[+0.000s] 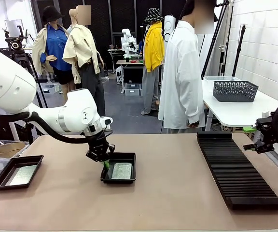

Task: Inspect and transfer BCBs to ESD trays.
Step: Pick up the ESD tray and place it on the left side of the table.

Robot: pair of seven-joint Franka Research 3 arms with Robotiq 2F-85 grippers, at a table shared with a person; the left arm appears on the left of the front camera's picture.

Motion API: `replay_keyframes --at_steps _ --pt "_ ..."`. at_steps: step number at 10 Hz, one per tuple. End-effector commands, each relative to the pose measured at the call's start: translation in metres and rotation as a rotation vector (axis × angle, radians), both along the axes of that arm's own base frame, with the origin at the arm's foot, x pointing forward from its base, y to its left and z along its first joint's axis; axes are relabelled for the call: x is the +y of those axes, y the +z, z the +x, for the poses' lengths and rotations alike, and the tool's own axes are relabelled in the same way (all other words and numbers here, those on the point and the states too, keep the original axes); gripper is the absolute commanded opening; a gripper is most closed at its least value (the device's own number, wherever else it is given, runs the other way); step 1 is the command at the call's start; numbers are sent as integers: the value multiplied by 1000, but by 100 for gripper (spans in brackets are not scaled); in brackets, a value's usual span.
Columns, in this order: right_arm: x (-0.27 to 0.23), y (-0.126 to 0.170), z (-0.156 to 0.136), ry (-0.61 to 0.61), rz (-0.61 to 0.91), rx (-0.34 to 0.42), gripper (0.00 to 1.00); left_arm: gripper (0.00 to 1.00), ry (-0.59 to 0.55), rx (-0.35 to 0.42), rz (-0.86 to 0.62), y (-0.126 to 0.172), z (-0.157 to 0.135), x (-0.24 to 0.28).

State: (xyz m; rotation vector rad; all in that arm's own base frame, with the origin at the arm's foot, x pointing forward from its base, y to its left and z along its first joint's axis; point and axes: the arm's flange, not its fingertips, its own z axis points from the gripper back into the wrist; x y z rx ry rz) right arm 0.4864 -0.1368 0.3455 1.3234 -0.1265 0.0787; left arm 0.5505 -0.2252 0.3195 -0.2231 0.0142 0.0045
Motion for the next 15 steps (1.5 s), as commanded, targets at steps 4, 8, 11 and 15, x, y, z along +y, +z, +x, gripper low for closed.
replay_keyframes --at_steps 4,8,11,15 --pt "1 0 -2 -5 -1 -1 100 0 18 45 48 6 -16 66" --pt "1 0 -2 -5 -1 -1 100 0 57 12 50 1 -22 121" --pt "1 0 -2 -5 -1 -1 100 0 83 6 45 -2 -27 165" --pt "1 0 -2 -5 -1 -1 100 0 100 28 62 -1 -32 198"
